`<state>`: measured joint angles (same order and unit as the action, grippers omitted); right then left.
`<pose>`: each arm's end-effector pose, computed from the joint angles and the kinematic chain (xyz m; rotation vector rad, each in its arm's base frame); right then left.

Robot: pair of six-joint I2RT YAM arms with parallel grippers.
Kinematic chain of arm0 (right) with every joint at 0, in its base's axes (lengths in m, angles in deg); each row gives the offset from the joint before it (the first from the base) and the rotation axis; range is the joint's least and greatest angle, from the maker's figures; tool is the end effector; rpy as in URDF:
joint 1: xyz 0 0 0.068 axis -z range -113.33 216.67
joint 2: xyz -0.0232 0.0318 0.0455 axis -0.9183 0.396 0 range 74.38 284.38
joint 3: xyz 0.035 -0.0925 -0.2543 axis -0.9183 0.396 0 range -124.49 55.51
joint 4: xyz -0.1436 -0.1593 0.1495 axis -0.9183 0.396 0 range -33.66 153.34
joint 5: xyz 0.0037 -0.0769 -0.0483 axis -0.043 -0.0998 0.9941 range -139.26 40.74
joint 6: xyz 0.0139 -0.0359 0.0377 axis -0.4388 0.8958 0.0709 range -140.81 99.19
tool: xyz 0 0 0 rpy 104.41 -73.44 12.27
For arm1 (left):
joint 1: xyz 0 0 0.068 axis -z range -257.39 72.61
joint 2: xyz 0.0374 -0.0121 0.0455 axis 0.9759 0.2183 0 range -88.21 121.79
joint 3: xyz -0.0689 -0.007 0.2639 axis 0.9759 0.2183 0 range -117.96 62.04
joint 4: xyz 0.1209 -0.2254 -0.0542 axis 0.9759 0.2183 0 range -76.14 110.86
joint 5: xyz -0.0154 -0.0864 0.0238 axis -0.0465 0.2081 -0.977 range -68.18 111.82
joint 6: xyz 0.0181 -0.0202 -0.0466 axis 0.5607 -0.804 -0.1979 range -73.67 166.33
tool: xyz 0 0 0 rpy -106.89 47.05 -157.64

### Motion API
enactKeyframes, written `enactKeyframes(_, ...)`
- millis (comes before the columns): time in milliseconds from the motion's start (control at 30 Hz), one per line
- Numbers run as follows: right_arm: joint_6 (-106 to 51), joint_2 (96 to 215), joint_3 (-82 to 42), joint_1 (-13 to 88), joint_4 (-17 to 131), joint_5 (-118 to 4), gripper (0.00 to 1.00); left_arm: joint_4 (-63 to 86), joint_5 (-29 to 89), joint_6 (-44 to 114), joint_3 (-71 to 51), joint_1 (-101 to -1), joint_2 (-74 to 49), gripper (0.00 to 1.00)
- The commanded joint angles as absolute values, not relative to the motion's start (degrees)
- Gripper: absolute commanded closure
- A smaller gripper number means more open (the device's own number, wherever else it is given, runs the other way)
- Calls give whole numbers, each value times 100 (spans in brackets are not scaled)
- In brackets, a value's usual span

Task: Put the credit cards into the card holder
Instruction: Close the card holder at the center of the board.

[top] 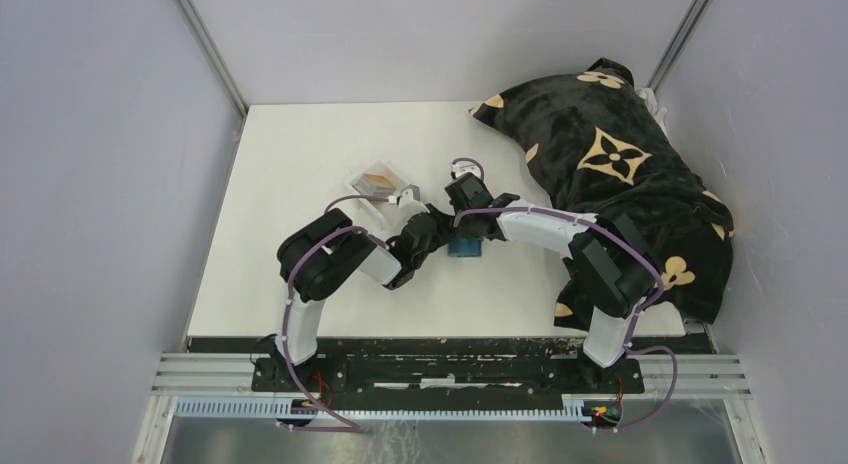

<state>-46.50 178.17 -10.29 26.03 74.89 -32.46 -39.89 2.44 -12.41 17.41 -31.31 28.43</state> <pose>0.2894 0.2349 0.1763 -0.2147 2.4895 0.1019 0.2675 -0.2607 0.1013 -0.4579 1.9272 -0.9216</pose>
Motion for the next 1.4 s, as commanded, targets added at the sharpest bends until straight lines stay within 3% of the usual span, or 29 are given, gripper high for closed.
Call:
enactKeyframes(0,-4691,17657,-1212,2555,7365,-3107,75,-4089,186,-1383,1677,-3102,2980,84)
enactKeyframes(300,-4495,17458,-1240,2427,7482,-2803,74,-4107,192,-1403,1680,-3103,3017,84)
enactKeyframes(633,-4359,17256,-1111,2302,7473,-2524,61,-4257,204,-1229,1737,-3101,2866,78)
enactKeyframes(1100,-4395,17037,-815,2229,7506,-2307,62,-4538,108,-413,1800,-2883,2299,65)
enactKeyframes(1367,-4429,17012,-779,2168,7496,-2273,62,-4505,-85,-200,1939,-2792,1996,62)
